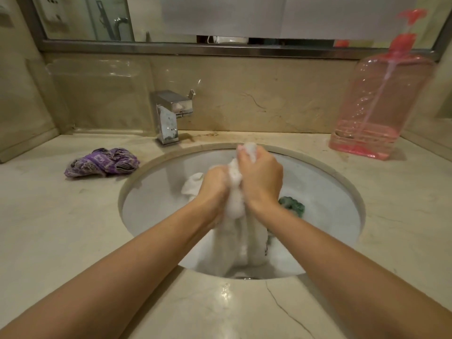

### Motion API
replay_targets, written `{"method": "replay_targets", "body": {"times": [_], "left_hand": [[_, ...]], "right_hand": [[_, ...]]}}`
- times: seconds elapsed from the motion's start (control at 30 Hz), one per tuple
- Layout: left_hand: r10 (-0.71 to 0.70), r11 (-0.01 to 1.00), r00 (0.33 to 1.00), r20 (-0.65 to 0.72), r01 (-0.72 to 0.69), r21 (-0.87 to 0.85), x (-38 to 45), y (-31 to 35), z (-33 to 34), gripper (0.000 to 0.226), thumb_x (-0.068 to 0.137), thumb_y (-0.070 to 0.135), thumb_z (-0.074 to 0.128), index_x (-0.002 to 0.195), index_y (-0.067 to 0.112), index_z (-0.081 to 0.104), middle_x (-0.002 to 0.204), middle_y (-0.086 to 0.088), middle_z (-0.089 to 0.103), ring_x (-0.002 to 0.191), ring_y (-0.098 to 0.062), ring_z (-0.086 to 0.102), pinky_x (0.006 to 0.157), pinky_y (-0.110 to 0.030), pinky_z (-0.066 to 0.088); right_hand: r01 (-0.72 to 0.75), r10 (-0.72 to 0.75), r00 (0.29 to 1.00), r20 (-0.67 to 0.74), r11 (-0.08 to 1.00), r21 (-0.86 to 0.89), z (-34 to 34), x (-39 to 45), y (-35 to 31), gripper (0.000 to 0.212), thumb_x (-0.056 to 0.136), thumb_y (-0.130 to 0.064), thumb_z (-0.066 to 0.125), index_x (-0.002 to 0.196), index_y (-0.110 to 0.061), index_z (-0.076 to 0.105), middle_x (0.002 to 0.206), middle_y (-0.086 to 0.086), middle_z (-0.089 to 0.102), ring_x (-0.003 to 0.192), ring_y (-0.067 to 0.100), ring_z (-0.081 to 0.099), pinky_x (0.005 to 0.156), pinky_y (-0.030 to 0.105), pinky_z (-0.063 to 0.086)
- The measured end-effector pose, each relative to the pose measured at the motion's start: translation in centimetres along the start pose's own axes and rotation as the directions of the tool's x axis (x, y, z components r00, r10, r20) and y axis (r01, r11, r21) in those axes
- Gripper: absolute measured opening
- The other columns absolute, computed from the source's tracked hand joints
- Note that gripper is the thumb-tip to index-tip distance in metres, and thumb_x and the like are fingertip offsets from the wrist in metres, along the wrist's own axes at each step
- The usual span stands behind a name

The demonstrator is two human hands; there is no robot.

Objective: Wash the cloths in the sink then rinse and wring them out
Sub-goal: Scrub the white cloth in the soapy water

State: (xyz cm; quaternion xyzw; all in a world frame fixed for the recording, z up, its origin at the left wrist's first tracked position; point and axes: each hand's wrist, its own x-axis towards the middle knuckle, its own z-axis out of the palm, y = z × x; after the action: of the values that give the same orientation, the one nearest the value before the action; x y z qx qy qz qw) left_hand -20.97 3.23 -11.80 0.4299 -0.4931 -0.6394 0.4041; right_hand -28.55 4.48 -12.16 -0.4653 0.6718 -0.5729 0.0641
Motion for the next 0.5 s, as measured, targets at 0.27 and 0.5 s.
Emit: {"method": "replay_targets", "body": {"times": [0.27,0.5], "left_hand": [[0.088,0.995,0.996,-0.015,-0.088,-0.044,0.4,0.0,-1.1,0.046,0.103,0.011,0.036,0.059,0.013,0.052,0.053,0.0,0.047,0.054,-0.015,0.047,0.048,-0.021,0.041],[-0.078,0.981,0.996,0.039,0.084,-0.175,0.2,0.4,-1.0,0.038,0.105,0.024,0.031,0.072,0.014,0.049,0.061,-0.001,0.048,0.048,-0.012,0.05,0.043,-0.017,0.041]], "right_hand": [[0.132,-0.134,0.989,-0.057,0.991,-0.036,1.4,0.6,-0.5,0.041,0.097,-0.036,0.053,0.062,-0.019,0.039,0.052,-0.003,0.041,0.051,0.018,0.039,0.052,0.032,0.025],[0.416,-0.427,0.9,-0.09,0.901,-0.121,1.1,-0.3,0.3,0.029,0.096,-0.038,0.051,0.075,-0.019,0.055,0.05,0.0,0.046,0.048,0.022,0.042,0.05,0.027,0.027]]}}
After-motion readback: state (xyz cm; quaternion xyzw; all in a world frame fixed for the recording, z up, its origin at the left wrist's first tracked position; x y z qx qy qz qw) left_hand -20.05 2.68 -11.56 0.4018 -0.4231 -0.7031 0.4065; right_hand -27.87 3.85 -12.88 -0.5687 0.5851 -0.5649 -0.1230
